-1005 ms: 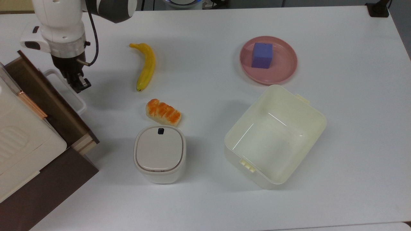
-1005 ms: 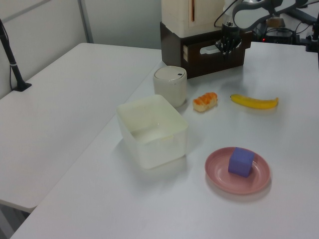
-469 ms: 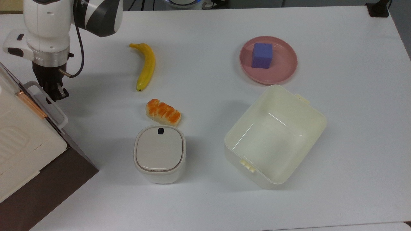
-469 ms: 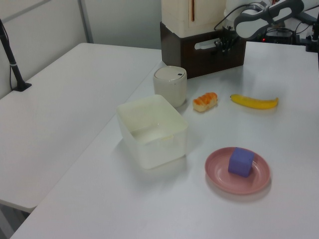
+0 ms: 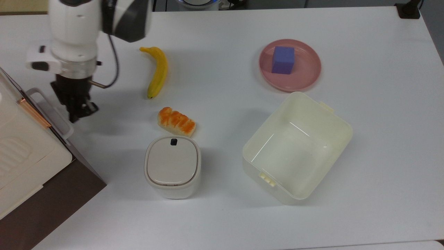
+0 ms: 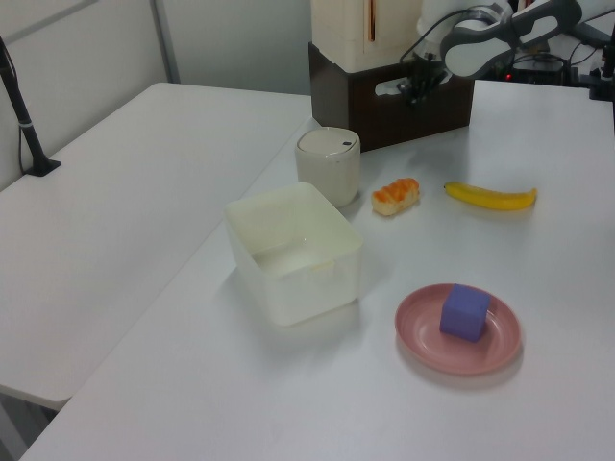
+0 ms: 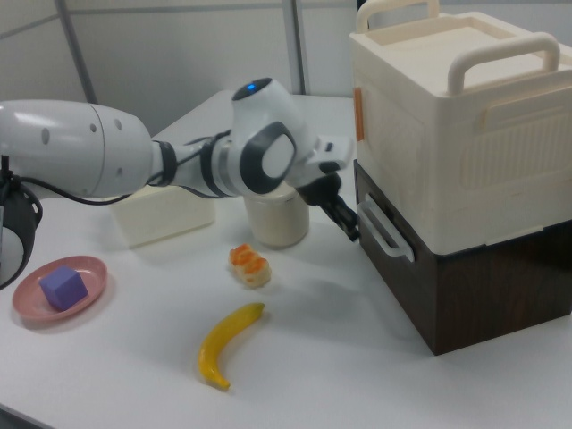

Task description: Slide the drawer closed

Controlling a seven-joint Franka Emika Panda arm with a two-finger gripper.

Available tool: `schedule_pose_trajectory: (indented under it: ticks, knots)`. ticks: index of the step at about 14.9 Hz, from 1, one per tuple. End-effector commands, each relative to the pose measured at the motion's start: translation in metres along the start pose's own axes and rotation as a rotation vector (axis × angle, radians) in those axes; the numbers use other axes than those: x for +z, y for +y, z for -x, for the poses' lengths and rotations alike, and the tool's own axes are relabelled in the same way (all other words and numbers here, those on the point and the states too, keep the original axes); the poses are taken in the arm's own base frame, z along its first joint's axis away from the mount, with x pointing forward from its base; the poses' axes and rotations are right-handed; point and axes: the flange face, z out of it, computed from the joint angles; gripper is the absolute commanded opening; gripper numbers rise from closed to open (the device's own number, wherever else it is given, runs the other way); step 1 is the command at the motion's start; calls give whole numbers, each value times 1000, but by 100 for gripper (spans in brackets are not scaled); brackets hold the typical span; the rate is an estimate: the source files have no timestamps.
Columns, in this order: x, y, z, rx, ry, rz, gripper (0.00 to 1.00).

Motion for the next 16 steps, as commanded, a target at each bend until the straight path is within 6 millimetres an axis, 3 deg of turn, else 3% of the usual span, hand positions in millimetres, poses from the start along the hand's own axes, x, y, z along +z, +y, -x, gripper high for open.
schedule_pose_trajectory:
  ticks: [1, 3, 4, 5, 7, 10, 12, 16]
  knots:
    - [-49, -56, 23, -142, -50, -29, 0]
    - [-90, -79, 45, -257, -162, -45, 3]
    - [-113, -86, 55, -306, -221, -81, 10]
    - [-131, -97, 70, -372, -290, -106, 26]
    - [-168, -108, 88, -433, -335, -113, 38]
    - [-205, -114, 107, -486, -388, -129, 68]
    - [-223, -114, 112, -497, -387, -134, 100]
    - [-253, -113, 120, -517, -376, -138, 100]
